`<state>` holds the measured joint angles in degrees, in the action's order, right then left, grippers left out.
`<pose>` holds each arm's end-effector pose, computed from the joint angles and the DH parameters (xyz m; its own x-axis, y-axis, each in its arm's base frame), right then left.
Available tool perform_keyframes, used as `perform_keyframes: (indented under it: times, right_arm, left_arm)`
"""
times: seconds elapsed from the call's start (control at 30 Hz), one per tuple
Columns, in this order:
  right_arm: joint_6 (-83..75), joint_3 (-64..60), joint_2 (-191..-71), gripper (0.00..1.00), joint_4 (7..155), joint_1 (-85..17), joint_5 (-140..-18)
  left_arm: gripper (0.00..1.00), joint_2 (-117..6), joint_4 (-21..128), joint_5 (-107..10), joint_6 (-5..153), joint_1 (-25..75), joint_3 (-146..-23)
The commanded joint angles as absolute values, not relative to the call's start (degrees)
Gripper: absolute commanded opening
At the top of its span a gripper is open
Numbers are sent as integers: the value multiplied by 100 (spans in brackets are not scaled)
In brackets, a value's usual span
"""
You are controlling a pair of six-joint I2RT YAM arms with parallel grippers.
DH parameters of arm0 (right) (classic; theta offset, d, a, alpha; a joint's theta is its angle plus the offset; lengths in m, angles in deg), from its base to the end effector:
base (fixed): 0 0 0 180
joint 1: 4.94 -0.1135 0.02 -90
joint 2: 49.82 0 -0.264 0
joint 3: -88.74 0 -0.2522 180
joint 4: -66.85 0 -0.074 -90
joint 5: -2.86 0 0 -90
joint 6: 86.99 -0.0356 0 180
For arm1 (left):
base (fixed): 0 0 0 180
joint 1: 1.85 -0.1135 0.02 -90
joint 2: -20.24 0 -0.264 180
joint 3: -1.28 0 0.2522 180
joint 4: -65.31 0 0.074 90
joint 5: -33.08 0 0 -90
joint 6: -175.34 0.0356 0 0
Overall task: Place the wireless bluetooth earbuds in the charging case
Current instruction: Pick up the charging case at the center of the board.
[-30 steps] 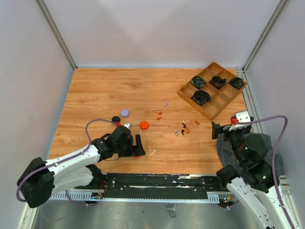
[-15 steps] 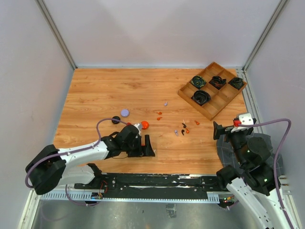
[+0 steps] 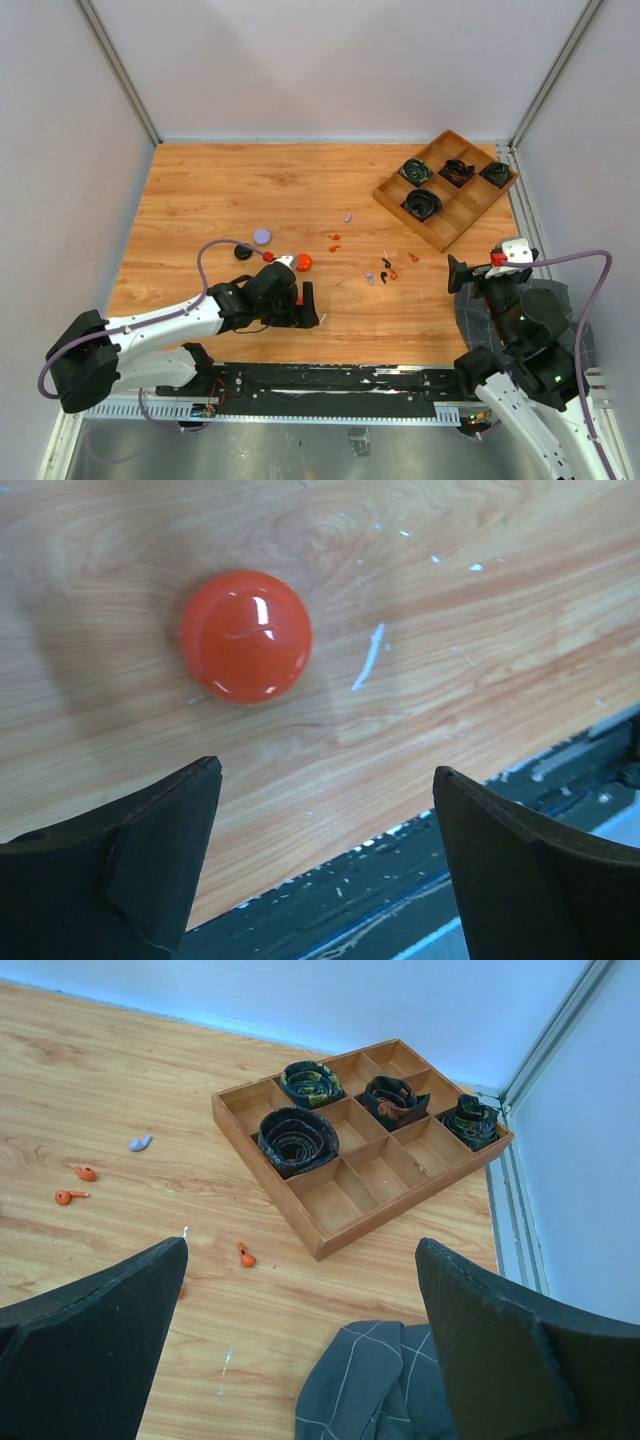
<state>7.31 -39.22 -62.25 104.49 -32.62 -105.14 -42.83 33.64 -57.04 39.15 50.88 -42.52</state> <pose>0.0620 0.0201 0.3348 0.0430 -0.0580 -0.9974 -0.1656 0.9841 -0.0643 0.1258 -0.1651 0.1805 -0.8992 -0.0100 -0.4374 0.2110 0.8659 -0.4536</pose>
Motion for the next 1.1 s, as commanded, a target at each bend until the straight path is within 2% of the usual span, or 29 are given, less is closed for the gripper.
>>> perform_keyframes:
  times: [0.0,0.2,0.5,0.77,1.07]
  right_arm:
    - [671,-3977,-6146,99,10337,-3377,-10499]
    - [655,-3992,-6174,99,10335,-3377,-10472]
    - [643,-3991,-6225,99,10334,-3377,-10436]
    - [619,-3984,-6230,99,10344,-3377,-10402]
    - [547,-3849,-6429,99,10396,-3377,-10147]
  left_arm:
    - [91,-4492,2747,-6767,4198,5267,-4673]
    - [90,-5447,2606,-7743,4336,5638,-5192]
    - [88,-6290,2689,-8316,4227,5920,-5449]
    - [77,-6420,2928,-8218,4145,5927,-5349]
    - [57,-6510,3295,-8147,4097,5932,-5079]
